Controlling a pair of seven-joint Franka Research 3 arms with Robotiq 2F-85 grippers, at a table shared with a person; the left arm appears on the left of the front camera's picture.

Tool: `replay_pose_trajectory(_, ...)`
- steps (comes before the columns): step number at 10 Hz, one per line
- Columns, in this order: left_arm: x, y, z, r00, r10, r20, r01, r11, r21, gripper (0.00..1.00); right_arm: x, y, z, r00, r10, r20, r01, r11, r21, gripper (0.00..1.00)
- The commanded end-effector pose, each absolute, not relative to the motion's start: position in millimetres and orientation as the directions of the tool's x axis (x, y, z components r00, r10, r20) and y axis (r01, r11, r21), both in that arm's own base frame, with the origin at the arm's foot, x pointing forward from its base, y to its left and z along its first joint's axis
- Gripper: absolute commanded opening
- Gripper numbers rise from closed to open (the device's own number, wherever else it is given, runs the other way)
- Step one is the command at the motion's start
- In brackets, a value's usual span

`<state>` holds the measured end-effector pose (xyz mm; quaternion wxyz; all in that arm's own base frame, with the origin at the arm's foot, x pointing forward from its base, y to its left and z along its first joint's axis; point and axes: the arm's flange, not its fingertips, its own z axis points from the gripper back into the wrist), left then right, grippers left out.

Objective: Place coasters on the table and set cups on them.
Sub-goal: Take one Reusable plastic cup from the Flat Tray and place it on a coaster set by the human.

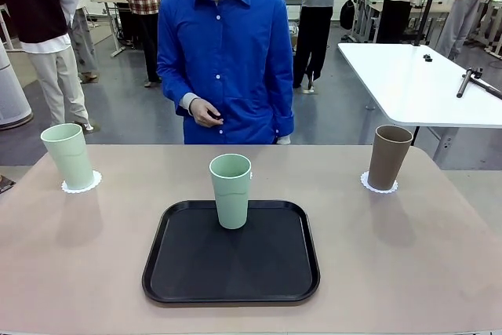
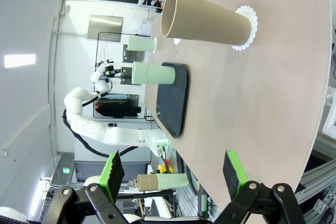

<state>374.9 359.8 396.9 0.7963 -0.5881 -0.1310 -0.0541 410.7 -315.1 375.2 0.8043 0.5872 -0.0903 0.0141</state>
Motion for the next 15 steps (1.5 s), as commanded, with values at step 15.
replay_pose_trajectory(15,374.2,360.1,396.7,0.959,0.073,0.272,0.238,0.310,-0.920,1.00,419.7,-197.0,538.9,0.899,0.242,0.364,-0.435,0.579,0.690,1.00)
